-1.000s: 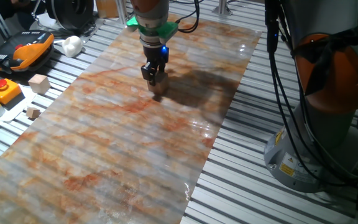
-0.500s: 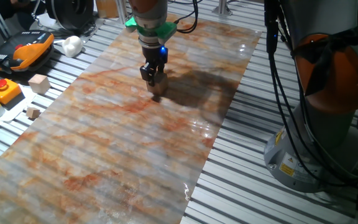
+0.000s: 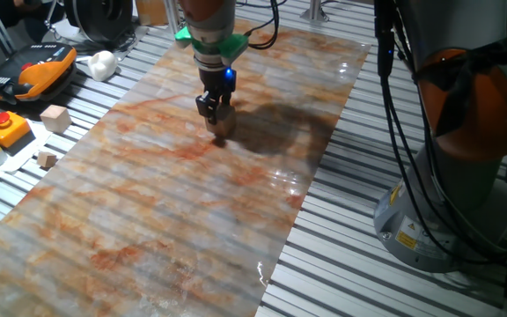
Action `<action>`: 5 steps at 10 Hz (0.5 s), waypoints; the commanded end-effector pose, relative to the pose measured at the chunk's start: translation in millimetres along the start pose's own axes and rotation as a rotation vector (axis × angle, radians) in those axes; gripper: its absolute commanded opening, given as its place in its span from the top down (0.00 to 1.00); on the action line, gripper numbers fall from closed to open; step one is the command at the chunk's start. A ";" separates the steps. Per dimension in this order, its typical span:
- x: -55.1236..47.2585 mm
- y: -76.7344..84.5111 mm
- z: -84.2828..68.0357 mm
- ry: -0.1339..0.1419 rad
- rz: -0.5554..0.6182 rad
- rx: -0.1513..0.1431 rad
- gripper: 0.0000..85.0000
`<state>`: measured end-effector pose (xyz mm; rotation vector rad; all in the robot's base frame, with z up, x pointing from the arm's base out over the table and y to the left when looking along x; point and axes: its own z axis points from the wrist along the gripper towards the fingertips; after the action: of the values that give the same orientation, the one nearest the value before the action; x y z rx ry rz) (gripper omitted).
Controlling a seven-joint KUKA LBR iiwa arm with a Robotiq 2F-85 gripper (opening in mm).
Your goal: Hold a small block with the gripper and sweep it from left to right on the table
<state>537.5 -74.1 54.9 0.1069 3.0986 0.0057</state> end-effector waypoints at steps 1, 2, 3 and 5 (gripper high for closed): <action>0.9 1.5 0.6 0.001 0.001 0.000 1.00; 1.1 3.2 1.6 0.001 0.002 0.000 1.00; 1.4 4.7 2.1 0.001 0.006 0.001 1.00; 2.2 7.3 2.0 0.004 0.007 -0.002 1.00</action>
<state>535.8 -66.5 52.7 0.1184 3.1026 0.0106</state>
